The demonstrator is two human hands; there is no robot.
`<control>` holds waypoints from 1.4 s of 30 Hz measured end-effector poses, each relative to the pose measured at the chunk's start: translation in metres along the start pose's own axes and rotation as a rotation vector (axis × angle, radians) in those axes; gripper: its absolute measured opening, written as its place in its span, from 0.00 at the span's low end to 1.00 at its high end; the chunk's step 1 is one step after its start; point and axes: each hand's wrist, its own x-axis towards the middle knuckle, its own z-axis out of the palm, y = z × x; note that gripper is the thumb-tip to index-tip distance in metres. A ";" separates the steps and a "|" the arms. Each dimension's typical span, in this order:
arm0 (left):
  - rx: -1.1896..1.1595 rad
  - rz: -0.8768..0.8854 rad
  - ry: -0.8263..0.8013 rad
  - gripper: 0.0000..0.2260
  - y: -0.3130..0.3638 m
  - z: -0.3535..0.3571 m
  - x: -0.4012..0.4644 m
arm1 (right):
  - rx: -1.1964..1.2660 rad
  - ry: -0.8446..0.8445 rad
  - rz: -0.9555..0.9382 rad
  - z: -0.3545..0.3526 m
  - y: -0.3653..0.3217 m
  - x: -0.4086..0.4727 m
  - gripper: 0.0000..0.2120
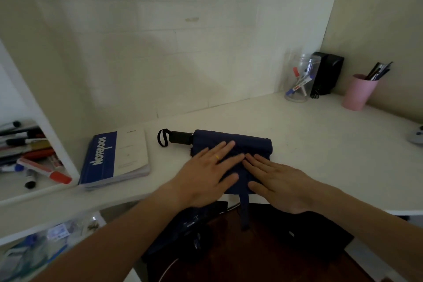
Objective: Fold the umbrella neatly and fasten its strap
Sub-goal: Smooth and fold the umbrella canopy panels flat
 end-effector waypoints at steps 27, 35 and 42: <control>0.180 0.067 -0.018 0.22 0.007 0.017 0.008 | 0.314 0.021 -0.035 -0.073 0.060 0.085 0.30; 0.081 0.038 -0.150 0.21 0.007 0.020 0.006 | 0.310 -0.031 -0.053 -0.070 0.064 0.075 0.37; 0.062 0.076 -0.160 0.21 0.006 0.015 0.003 | 0.323 0.106 0.003 -0.067 0.070 0.079 0.16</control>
